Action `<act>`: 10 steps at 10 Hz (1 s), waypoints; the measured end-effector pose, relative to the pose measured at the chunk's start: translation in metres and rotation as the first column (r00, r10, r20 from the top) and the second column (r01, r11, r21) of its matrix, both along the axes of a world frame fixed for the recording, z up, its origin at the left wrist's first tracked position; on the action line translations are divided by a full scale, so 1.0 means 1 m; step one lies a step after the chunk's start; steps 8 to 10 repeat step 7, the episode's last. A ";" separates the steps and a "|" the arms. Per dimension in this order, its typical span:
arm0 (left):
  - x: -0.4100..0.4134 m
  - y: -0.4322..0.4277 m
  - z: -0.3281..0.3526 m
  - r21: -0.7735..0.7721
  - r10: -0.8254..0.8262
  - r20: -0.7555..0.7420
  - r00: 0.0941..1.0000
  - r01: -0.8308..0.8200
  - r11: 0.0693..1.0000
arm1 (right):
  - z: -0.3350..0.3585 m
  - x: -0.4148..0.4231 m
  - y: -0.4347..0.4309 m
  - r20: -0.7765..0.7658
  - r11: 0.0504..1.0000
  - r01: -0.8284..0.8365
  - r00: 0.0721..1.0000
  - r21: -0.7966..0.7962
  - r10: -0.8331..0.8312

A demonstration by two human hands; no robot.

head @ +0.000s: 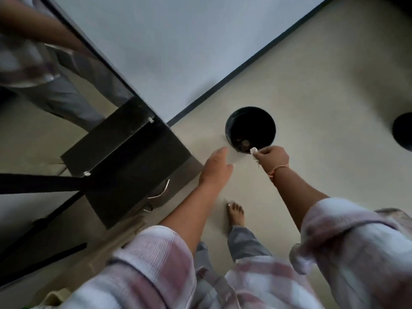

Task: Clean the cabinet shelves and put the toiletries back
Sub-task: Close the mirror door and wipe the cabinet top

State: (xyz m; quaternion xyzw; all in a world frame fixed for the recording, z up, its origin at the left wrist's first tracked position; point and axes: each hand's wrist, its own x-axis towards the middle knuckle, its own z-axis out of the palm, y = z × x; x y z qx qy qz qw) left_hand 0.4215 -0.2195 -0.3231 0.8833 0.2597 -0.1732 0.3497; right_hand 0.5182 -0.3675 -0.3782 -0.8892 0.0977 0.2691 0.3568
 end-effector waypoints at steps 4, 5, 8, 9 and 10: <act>0.081 -0.022 -0.019 0.030 -0.058 0.022 0.998 0.057 0.998 | -0.009 0.102 -0.009 0.078 1.000 0.013 0.997 -0.015 -0.012; 0.063 -0.018 -0.023 0.070 -0.043 -0.033 0.999 0.045 0.997 | -0.012 0.093 -0.017 0.065 1.000 -0.013 0.998 -0.024 0.015; 0.017 -0.006 -0.016 0.115 0.028 0.001 1.000 -0.028 0.993 | -0.008 0.050 -0.004 0.097 0.980 -0.197 0.975 -0.023 0.199; 0.017 -0.006 -0.016 0.115 0.028 0.001 1.000 -0.028 0.993 | -0.008 0.050 -0.004 0.097 0.980 -0.197 0.975 -0.023 0.199; 0.017 -0.006 -0.016 0.115 0.028 0.001 1.000 -0.028 0.993 | -0.008 0.050 -0.004 0.097 0.980 -0.197 0.975 -0.023 0.199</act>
